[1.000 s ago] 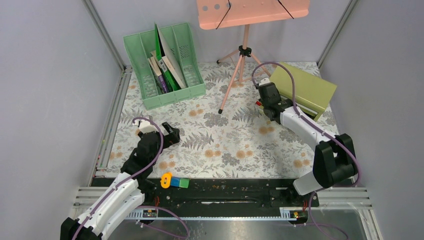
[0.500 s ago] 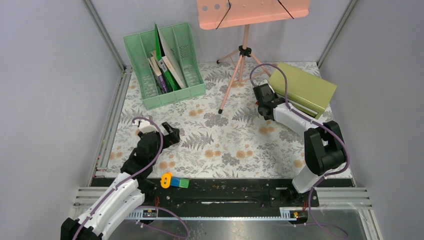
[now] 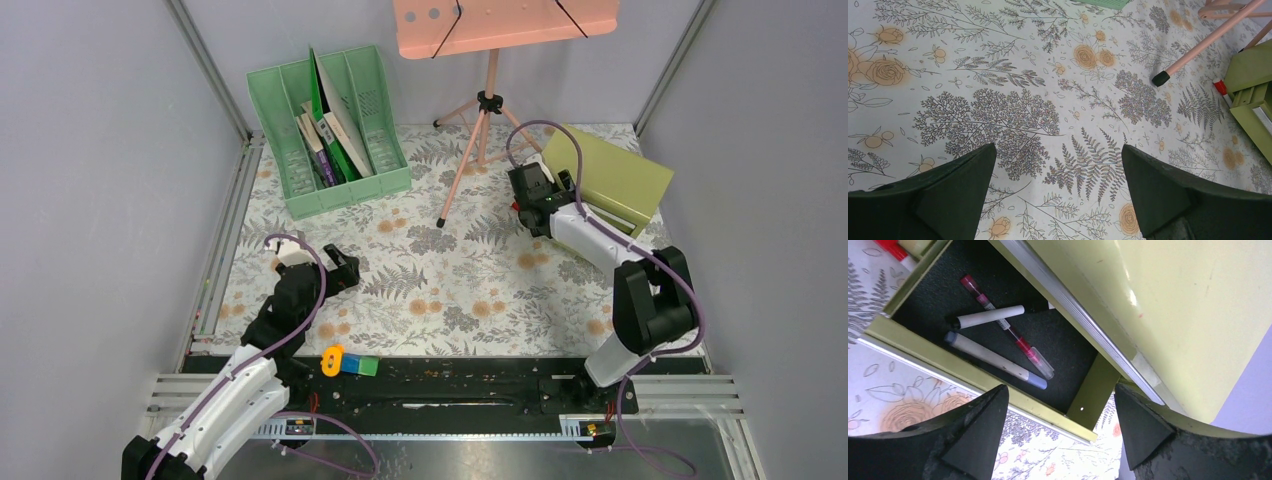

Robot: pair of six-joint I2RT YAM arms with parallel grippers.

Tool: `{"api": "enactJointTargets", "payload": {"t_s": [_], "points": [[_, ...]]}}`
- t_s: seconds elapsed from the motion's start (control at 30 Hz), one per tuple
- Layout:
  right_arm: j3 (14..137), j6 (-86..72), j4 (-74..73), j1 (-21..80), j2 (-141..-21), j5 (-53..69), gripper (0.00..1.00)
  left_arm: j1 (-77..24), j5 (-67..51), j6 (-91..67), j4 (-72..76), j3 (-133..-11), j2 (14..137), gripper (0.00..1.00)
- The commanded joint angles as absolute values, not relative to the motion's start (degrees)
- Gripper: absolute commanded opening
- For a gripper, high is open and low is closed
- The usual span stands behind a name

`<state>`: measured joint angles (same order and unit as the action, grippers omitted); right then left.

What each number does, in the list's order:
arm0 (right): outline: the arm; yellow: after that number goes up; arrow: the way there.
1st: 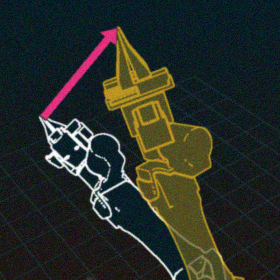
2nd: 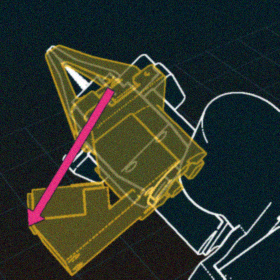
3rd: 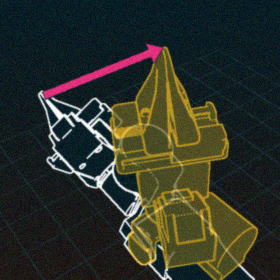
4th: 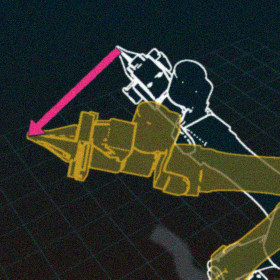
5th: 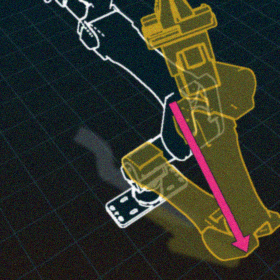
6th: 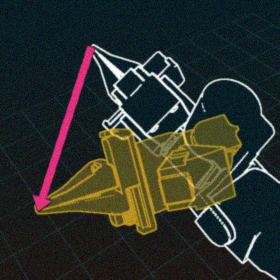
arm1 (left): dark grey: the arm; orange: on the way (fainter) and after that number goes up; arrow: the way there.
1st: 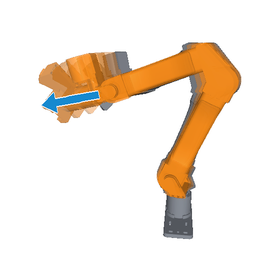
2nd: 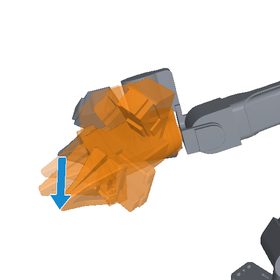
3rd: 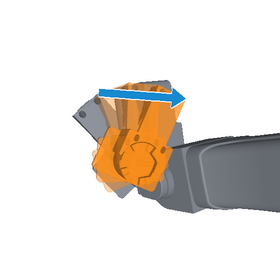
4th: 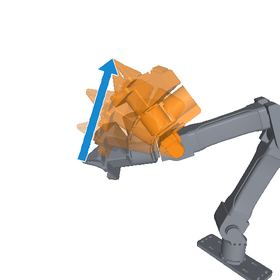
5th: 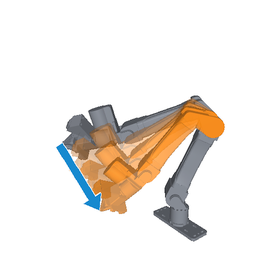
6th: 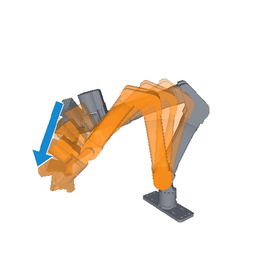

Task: Organize the desk
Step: Place the stationery in the drawer, then pick up the stationery from the center of the board.

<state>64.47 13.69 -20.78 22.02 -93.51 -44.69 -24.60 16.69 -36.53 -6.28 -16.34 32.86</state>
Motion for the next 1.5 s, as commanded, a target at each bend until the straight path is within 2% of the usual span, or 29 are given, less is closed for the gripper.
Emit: {"api": "enactJointTargets", "payload": {"t_s": [0.0, 0.43, 0.63, 0.93, 1.0, 1.1, 1.47], "points": [[68.36, 7.71, -25.17, 21.71, -88.55, -38.51, 0.85, -24.15, 15.77, -36.61, -3.18, -16.7, 33.17, 0.99], [67.4, -0.96, -25.5, 21.71, -81.5, -17.3, 0.93, -23.91, 15.46, -36.65, -3.1, -16.6, 33.14, 0.99], [70.06, -7.01, -22.87, 21.53, -83.28, -5.91, 0.9, -23.74, 15.34, -36.66, -3.15, -16.45, 32.82, 0.99], [80.7, -11.36, -24.1, 21.58, -94.79, 1.98, 0.8, -23.55, 15.03, -36.65, -2.96, -16.35, 32.76, 0.99], [83.26, -11.67, -24.86, 21.53, -97.59, 3.0, 0.79, -23.47, 14.9, -36.65, -2.98, -16.35, 32.84, 0.99], [86.66, -12.61, -25.57, 21.53, -102.0, 3.45, 0.82, -23.38, 14.88, -36.66, -2.96, -16.35, 32.81, 0.99], [92.8, -19.06, -25.49, 18.55, -111.41, -6.08, 0.82, -22.98, 14.51, -36.67, -2.81, -16.17, 32.68, 0.99]]}}
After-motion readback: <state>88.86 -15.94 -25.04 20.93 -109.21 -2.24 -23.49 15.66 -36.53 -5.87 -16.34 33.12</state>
